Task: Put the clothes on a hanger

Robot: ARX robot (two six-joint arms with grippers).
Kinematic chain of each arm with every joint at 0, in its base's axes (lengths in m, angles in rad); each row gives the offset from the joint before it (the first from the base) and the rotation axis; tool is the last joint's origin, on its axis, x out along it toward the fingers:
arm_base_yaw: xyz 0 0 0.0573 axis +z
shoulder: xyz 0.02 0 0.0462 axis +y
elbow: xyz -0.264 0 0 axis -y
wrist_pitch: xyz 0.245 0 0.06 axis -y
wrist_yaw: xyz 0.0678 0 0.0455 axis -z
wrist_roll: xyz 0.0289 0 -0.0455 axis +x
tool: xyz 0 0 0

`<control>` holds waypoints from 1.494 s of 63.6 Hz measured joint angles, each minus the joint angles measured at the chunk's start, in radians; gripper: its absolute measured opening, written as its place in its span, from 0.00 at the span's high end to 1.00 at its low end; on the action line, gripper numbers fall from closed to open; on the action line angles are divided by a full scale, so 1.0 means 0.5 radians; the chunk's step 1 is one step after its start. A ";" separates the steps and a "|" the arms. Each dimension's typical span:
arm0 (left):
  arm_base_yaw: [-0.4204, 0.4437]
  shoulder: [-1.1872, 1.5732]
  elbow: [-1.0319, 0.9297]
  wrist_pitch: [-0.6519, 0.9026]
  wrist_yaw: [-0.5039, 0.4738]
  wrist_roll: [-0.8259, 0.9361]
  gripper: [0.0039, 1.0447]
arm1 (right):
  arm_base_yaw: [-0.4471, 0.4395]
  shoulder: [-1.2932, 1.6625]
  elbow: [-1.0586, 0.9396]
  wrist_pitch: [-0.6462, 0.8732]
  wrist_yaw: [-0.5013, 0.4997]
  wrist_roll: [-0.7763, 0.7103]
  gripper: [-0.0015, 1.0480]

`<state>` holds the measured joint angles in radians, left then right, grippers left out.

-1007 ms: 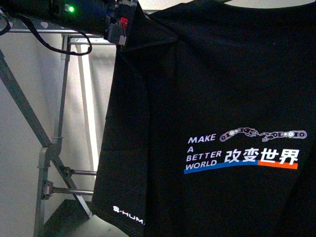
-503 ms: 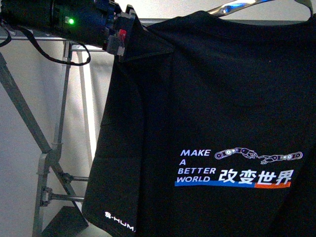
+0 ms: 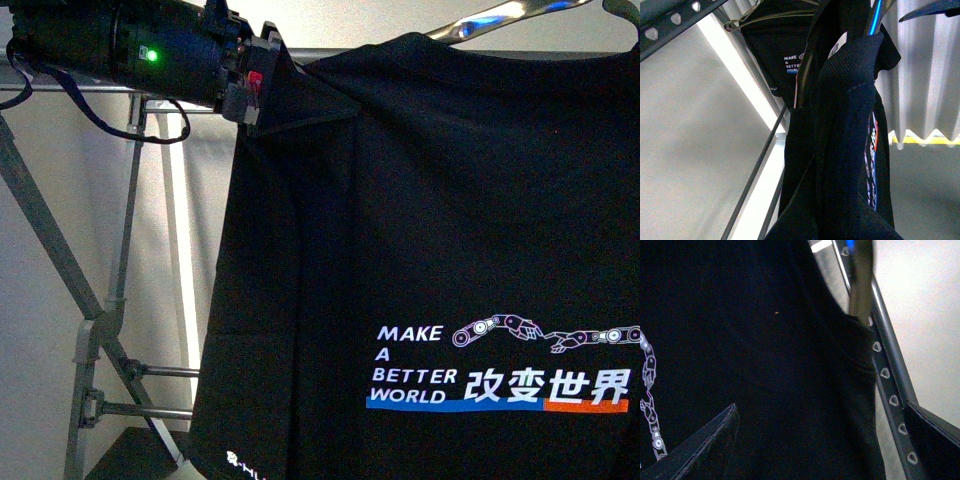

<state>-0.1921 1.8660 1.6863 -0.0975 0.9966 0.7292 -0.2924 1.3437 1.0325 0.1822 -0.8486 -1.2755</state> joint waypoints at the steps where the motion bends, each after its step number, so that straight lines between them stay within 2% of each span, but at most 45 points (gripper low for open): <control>1: 0.000 0.000 0.000 0.000 0.000 0.000 0.96 | 0.011 0.025 0.025 -0.033 0.010 -0.094 0.07; 5: 0.000 0.000 0.000 0.000 -0.001 0.000 0.96 | 0.044 0.120 0.115 -0.134 0.051 -0.311 0.07; 16: 0.000 0.000 0.000 0.000 -0.004 -0.001 0.96 | 0.091 0.304 0.321 -0.198 0.132 -0.496 0.07; 32: 0.000 0.000 0.000 0.000 -0.003 0.000 0.96 | 0.114 0.439 0.531 -0.249 0.168 -0.455 0.07; 57: 0.000 0.000 0.000 0.000 -0.005 0.000 0.96 | 0.085 0.636 0.797 -0.407 0.257 -0.153 0.07; 84: 0.000 0.000 0.000 0.000 -0.005 0.000 0.96 | 0.065 0.653 0.719 -0.276 0.255 -0.077 0.64; 91: 0.000 0.000 -0.001 0.000 -0.002 0.005 0.96 | 0.044 0.653 0.683 -0.204 0.206 -0.070 0.84; 95: -0.001 -0.002 0.000 0.000 0.002 0.004 0.96 | 0.034 0.652 0.671 -0.170 0.192 -0.057 0.91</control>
<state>-0.1925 1.8652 1.6863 -0.0975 0.9977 0.7311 -0.2752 1.6699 1.3682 0.0971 -0.7528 -1.3041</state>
